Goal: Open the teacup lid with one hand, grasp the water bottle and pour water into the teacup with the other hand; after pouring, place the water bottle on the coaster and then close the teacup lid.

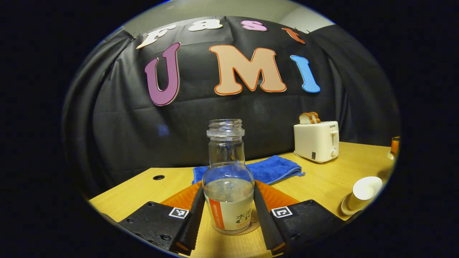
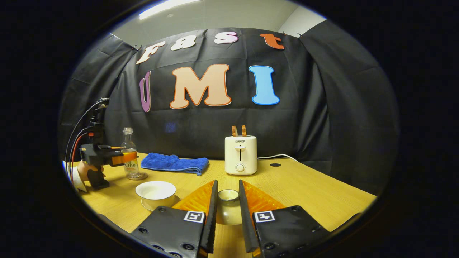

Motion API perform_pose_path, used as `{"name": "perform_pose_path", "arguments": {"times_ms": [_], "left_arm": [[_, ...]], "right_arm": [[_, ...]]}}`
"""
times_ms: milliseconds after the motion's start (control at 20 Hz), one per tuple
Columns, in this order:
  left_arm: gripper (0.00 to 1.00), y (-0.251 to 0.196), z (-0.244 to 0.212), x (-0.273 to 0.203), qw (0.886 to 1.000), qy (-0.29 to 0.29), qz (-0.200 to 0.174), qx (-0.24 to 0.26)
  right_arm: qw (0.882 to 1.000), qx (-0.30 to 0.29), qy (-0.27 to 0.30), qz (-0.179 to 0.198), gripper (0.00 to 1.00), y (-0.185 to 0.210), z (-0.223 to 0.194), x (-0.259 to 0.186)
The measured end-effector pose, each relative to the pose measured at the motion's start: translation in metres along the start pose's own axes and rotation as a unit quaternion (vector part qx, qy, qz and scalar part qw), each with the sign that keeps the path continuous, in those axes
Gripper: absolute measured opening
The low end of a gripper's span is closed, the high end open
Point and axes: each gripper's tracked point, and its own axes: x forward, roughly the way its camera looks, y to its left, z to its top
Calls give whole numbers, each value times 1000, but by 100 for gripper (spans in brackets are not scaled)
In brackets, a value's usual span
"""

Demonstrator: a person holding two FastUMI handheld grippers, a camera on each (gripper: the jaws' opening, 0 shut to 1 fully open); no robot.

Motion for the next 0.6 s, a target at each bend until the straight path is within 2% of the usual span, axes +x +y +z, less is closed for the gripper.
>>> {"name": "perform_pose_path", "arguments": {"times_ms": [400,600], "left_arm": [[69,2,-5,5,1000,2,2,-13],[73,4,-13,5,1000,8,4,-14]], "right_arm": [[1000,0,0,-2,36,0,0,0],[1000,0,-1,-4,36,-1,0,0]]}}
